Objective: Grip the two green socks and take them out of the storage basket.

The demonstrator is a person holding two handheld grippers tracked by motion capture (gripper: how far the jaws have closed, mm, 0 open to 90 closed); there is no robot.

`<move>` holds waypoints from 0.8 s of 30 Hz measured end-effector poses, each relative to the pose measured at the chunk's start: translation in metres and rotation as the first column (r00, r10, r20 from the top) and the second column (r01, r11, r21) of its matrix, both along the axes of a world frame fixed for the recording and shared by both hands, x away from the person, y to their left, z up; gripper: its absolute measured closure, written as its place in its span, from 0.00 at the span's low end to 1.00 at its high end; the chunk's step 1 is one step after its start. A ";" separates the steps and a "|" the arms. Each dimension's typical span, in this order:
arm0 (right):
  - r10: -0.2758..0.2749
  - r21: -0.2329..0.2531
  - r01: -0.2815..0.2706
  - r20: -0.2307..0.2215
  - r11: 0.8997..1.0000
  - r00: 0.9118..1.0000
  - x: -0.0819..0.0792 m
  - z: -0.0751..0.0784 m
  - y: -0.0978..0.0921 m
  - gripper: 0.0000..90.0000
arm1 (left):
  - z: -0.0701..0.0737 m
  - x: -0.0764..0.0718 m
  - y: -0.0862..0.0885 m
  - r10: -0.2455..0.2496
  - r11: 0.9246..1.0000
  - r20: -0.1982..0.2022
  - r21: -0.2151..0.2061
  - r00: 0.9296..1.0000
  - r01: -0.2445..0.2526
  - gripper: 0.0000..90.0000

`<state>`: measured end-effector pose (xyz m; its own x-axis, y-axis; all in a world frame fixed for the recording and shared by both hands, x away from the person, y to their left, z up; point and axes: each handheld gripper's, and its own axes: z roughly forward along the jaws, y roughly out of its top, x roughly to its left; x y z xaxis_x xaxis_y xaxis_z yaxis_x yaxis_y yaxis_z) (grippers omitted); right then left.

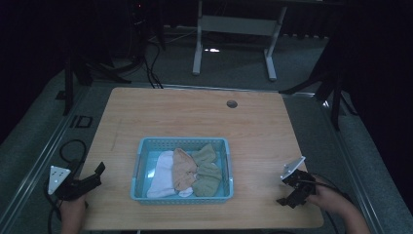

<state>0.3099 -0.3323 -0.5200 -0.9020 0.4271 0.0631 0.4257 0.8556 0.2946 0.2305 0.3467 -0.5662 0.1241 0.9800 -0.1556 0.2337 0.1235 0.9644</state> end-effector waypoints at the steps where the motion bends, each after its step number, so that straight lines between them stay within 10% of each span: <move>1: 0.000 0.000 0.000 0.000 1.000 1.000 0.000 0.000 0.000 0.15 | 0.000 0.000 0.000 0.000 1.000 0.000 0.000 1.000 0.000 0.01; 5: 0.064 -0.137 -0.068 -0.036 0.988 0.997 0.004 0.007 0.016 0.16 | 0.000 0.000 0.000 -0.001 1.000 0.001 -0.002 1.000 0.001 0.01; 11: 0.114 -0.205 -0.118 -0.031 0.972 0.993 0.007 0.018 0.033 0.16 | 0.000 0.000 0.000 -0.002 1.000 0.001 -0.002 1.000 0.002 0.01; 19: 0.115 -0.062 -0.112 0.055 0.992 0.992 0.009 0.027 0.040 0.16 | 0.000 0.000 0.001 -0.002 1.000 0.002 -0.004 1.000 0.002 0.01; 24: 0.138 -0.072 -0.134 0.045 0.988 0.989 0.009 0.022 0.042 0.15 | 0.000 0.000 0.001 -0.002 1.000 0.003 -0.007 1.000 0.002 0.01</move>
